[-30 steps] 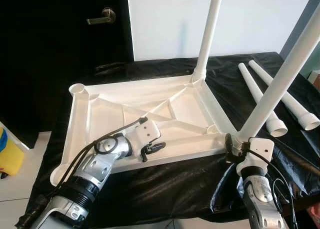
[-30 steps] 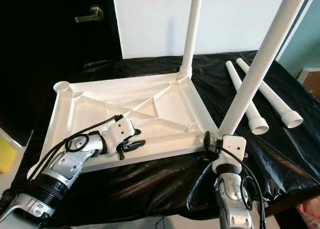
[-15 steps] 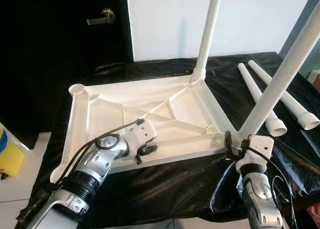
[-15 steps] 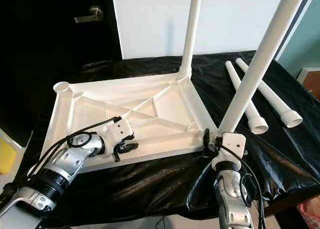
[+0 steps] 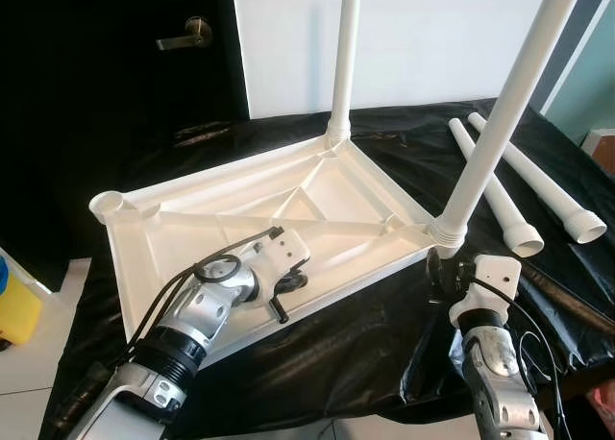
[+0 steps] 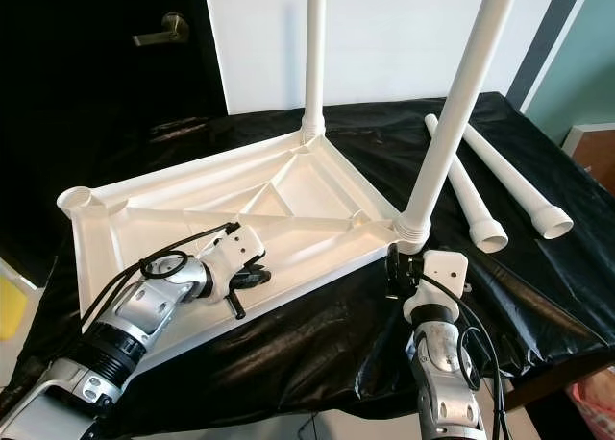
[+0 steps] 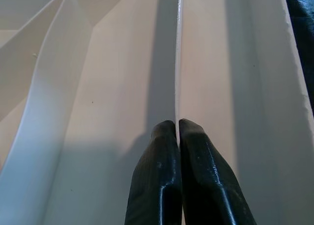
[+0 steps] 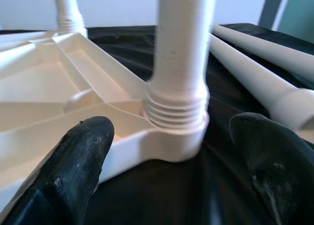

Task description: Building children table

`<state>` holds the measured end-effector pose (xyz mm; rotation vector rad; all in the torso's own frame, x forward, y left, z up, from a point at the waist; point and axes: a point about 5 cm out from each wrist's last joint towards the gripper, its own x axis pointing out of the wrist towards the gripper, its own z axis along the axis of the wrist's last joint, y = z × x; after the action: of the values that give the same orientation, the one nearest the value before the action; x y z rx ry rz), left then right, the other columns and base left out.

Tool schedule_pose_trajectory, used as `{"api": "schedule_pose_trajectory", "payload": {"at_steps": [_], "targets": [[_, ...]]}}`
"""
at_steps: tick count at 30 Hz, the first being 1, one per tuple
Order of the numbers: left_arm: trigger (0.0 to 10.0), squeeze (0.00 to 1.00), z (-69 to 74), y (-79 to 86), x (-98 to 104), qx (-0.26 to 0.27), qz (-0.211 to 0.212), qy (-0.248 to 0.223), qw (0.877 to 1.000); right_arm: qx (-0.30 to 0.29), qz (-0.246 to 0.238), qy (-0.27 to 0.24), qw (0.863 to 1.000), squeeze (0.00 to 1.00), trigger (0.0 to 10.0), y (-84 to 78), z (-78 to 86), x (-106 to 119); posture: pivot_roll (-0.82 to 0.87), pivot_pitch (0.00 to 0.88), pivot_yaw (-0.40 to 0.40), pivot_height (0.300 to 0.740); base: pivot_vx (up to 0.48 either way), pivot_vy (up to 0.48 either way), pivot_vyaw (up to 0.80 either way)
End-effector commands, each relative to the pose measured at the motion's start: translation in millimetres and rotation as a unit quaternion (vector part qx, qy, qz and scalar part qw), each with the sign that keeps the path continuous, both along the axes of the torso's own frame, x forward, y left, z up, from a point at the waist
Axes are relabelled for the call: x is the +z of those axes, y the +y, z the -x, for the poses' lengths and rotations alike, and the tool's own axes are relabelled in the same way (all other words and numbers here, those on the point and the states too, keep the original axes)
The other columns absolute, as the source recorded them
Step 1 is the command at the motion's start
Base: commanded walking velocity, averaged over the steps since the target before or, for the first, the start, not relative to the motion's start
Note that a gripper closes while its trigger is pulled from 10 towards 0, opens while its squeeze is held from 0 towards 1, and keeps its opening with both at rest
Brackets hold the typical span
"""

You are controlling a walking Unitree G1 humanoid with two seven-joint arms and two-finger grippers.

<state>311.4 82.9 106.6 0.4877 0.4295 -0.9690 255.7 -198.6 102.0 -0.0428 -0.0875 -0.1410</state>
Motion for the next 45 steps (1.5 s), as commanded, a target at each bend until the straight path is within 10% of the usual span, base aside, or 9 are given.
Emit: {"api": "schedule_pose_trajectory", "payload": {"at_steps": [1, 3, 4, 8, 9, 16, 17, 33, 45], "targets": [[0.0, 0.00, -6.3, 4.7, 5, 0.055, 0.006, -0.028, 0.998, 0.003, -0.007, 0.008, 1.000, 0.00, 10.0, 0.3, -0.4, -3, -0.04, 0.000, 0.004, 0.740, 0.000, 0.000, 0.00], [0.0, 0.00, -3.8, -11.7, 12, 0.049, 0.040, -0.045, 0.997, 0.008, -0.006, 0.009, 1.000, 0.00, 10.0, 1.5, -1.7, -3, -0.03, 0.000, -0.002, 0.740, 0.000, 0.000, 0.00], [10.0, 0.00, -1.5, -21.3, 17, 0.039, 0.063, -0.054, 0.996, 0.009, -0.006, 0.009, 1.000, 0.00, 10.0, 1.6, -2.4, -3, -0.03, 0.000, -0.002, 0.740, 0.000, 0.000, 0.00], [10.0, 0.00, 6.4, -38.0, 25, 0.010, 0.115, -0.052, 0.992, 0.011, -0.005, 0.009, 1.000, 0.00, 10.0, 1.8, -4.0, -3, -0.03, 0.000, -0.006, 0.740, 0.000, 0.000, 0.00], [10.0, 1.00, 10.0, -42.2, 30, -0.002, 0.139, -0.045, 0.989, 0.012, -0.004, 0.008, 1.000, 0.00, 10.0, 2.0, -4.7, -3, -0.03, 0.000, -0.006, 0.740, 0.000, 0.000, 0.00], [10.0, 0.85, 10.1, -40.9, 45, -0.013, 0.172, -0.076, 0.982, 0.017, 0.002, 0.010, 1.000, 0.00, 10.0, 2.7, -4.3, -4, -0.03, 0.000, -0.008, 0.740, 0.000, 0.000, 0.00], [10.0, 0.00, 8.6, -37.2, 51, -0.013, 0.180, -0.089, 0.980, 0.017, 0.003, 0.012, 1.000, 0.00, 10.0, 3.0, -3.4, -5, -0.03, 0.000, -0.009, 0.740, 0.000, 0.000, 0.00], [10.0, 0.00, 7.1, 31.3, 69, 0.011, 0.134, -0.125, 0.983, -0.045, 0.008, 0.024, 0.999, 0.00, 10.0, -3.0, 10.3, -13, -0.02, 0.000, -0.017, 0.740, 0.000, 0.000, 0.00], [10.0, 0.00, 1.9, 122.5, 63, 0.132, -0.059, -0.158, 0.977, -0.059, 0.010, 0.030, 0.998, 0.00, 10.0, -8.1, 13.1, -14, -0.01, 0.000, -0.034, 0.740, 0.000, 0.000, 0.00]]}}
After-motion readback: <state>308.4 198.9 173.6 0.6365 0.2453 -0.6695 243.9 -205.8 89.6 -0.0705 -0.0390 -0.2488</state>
